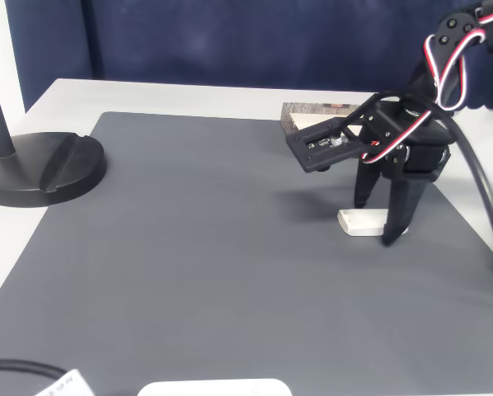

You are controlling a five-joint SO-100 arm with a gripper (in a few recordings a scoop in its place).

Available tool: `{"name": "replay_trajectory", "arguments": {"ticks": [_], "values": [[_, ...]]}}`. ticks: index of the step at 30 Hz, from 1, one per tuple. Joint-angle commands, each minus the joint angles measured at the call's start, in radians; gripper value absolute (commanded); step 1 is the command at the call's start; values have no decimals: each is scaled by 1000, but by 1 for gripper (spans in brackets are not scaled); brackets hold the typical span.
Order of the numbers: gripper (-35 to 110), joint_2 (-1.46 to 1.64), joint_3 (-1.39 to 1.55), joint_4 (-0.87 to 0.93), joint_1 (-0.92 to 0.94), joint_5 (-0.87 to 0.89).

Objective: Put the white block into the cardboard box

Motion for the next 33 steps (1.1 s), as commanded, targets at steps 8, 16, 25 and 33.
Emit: {"name": "replay_trajectory", "arguments": {"ticks": [8,16,25,33], "values": [[26,-3,8,-12,12,2],[23,-3,14,-12,5,-11],[9,-3,23,21,-9,-54],[0,8,21,66,-14,-84]]}}
